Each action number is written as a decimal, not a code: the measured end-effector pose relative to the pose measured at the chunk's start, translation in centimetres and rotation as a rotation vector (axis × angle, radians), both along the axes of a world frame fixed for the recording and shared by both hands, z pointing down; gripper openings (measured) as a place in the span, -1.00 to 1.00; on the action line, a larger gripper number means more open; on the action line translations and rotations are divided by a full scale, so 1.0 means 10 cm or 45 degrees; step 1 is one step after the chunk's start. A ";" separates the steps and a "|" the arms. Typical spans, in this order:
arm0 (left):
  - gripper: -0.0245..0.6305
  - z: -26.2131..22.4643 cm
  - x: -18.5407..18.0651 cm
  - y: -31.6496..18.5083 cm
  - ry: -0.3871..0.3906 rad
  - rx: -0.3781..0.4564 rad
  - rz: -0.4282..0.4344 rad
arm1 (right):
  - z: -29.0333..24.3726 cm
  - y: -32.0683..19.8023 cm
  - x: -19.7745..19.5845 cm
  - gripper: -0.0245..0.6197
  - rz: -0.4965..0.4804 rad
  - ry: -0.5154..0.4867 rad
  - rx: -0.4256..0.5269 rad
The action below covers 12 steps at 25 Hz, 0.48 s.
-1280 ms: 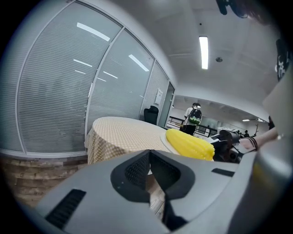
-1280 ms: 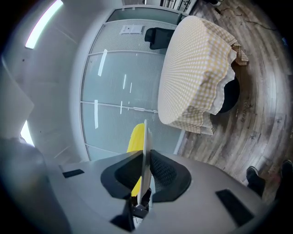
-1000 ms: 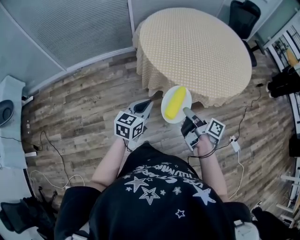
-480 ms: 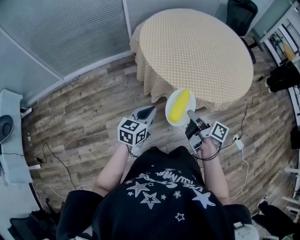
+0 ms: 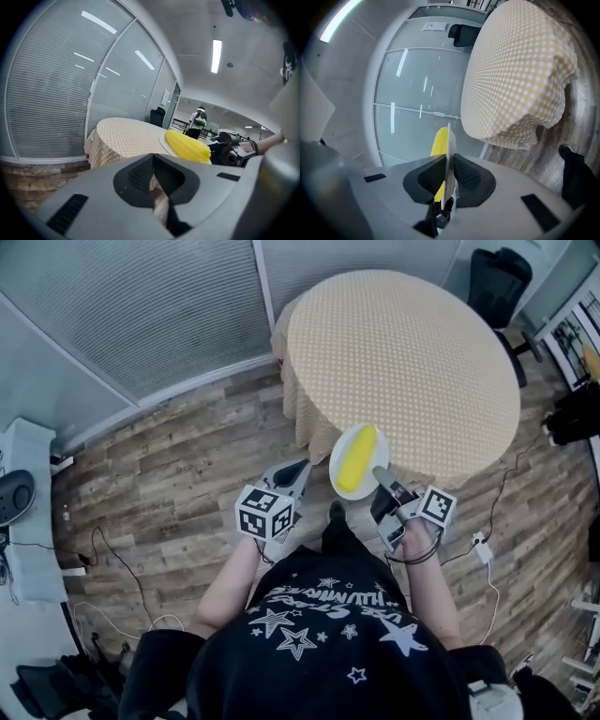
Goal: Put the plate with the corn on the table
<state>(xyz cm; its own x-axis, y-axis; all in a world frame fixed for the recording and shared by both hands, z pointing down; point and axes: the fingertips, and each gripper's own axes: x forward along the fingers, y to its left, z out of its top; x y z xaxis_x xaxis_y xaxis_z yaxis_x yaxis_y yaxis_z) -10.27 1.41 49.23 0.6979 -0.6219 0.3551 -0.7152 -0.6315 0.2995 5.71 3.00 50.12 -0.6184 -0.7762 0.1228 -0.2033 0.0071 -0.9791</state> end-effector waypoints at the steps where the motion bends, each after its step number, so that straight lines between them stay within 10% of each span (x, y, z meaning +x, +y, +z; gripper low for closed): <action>1: -0.90 -0.01 -0.01 -0.09 -0.006 0.003 -0.019 | 0.00 -0.11 0.01 -0.78 -0.015 -0.004 0.001; 12: -0.90 -0.14 0.24 -0.94 -0.029 0.016 -0.169 | 0.01 -1.13 0.32 -0.78 -0.153 0.002 0.016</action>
<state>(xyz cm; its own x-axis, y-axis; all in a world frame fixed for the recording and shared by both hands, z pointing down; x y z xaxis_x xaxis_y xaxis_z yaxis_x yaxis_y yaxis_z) -7.88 -8.04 47.87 0.6008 -0.7131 0.3614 -0.7994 -0.5343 0.2748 8.89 -8.29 50.18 -0.7068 -0.6981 0.1147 -0.2020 0.0438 -0.9784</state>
